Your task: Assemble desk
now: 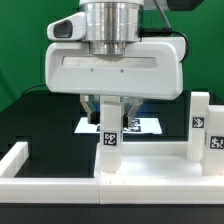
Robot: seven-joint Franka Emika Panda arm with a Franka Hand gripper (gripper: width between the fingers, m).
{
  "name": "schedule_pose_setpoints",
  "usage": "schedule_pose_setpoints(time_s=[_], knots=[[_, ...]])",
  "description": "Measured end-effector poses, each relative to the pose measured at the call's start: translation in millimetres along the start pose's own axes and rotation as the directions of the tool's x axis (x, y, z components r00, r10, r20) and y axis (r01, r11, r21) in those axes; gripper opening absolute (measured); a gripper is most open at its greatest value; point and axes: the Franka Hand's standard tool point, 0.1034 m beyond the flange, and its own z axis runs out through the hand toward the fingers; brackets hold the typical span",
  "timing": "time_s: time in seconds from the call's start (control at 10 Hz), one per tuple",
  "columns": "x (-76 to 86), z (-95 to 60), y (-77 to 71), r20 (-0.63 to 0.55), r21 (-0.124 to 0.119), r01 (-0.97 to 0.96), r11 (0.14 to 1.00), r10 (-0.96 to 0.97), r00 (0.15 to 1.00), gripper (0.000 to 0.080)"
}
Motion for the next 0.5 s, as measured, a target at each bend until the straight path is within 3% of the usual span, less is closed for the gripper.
schedule_pose_setpoints(time_s=[0.1, 0.3, 0.5], knots=[[0.1, 0.1, 0.3, 0.000, 0.000, -0.065, 0.998, 0.065, 0.998, 0.0286], [-0.4, 0.8, -0.4, -0.011, -0.013, -0.288, 0.958, 0.288, 0.958, 0.0286], [-0.1, 1.0, 0.5, -0.020, -0.016, -0.511, 0.859, 0.511, 0.860, 0.0286]])
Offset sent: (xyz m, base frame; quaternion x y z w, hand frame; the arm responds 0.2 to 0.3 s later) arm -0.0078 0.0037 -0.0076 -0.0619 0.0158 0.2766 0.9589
